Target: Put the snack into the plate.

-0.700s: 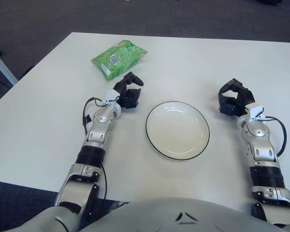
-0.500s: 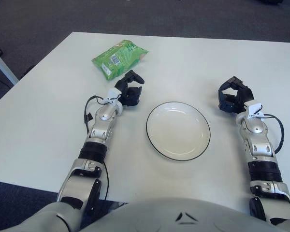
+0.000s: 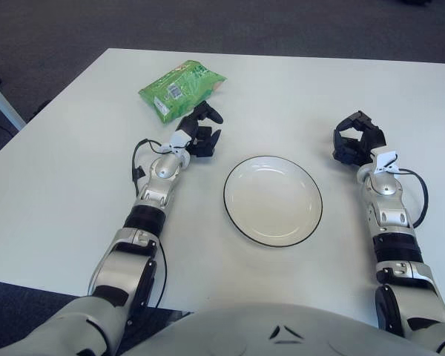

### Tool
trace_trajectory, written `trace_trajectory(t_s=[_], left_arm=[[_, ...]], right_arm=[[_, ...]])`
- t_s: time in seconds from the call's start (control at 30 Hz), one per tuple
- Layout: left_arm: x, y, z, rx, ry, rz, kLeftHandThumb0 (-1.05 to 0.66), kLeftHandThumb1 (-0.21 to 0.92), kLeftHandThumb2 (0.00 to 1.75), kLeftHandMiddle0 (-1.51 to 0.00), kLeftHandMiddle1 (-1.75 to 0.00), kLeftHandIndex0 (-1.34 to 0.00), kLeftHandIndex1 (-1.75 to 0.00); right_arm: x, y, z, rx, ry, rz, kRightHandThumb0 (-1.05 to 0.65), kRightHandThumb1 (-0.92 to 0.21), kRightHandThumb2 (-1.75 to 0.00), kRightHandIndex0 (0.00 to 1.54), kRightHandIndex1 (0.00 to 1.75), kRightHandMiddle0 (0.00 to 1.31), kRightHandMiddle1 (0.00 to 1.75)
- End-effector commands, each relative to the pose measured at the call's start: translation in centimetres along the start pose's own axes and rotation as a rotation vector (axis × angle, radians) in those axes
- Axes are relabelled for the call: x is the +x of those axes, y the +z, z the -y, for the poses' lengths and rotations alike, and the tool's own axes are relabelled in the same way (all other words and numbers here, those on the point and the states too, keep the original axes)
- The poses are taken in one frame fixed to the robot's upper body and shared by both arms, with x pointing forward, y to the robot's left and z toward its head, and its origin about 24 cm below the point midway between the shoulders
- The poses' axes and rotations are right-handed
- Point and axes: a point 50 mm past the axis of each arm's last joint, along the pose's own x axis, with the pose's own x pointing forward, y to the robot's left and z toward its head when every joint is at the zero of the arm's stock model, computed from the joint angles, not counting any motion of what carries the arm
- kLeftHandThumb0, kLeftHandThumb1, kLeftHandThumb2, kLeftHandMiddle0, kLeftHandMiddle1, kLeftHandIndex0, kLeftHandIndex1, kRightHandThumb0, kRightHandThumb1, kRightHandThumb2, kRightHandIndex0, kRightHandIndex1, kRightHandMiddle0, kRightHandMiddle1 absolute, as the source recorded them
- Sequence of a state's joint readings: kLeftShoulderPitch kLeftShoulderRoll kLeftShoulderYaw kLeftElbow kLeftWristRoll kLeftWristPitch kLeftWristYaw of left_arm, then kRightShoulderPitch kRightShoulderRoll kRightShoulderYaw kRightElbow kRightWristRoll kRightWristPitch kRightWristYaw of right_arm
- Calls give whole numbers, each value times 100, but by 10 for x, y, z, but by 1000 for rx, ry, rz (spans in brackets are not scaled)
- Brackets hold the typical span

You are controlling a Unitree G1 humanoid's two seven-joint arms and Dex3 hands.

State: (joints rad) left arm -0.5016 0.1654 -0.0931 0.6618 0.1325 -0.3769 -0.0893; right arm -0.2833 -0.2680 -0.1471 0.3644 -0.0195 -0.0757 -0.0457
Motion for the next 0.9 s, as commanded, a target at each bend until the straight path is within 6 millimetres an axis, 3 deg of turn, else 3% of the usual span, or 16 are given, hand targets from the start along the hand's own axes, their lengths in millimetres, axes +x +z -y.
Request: trace_trajectory(t_s=[0.0, 0.47, 0.67, 0.87], left_arm=[[-18, -26, 2, 83, -11, -80, -40, 57, 98, -116, -175, -41, -174], [-20, -19, -8, 305, 59, 31, -40, 60, 95, -112, -175, -40, -173], [-23, -12, -19, 383, 93, 164, -39, 65, 88, -114, -175, -36, -174], [-22, 16, -40, 517, 141, 340, -38, 68, 86, -108, -175, -34, -175]], right_arm=[[-20, -45, -11, -15, 33, -204, -43, -47, -112, 123, 175, 49, 175], [-20, -40, -18, -21, 31, -170, -44, -45, -115, 123, 175, 51, 175], [-22, -39, -18, -31, 39, -160, -44, -44, -116, 125, 175, 52, 175], [-24, -39, -18, -55, 52, -162, -44, -44, -116, 125, 175, 52, 175]])
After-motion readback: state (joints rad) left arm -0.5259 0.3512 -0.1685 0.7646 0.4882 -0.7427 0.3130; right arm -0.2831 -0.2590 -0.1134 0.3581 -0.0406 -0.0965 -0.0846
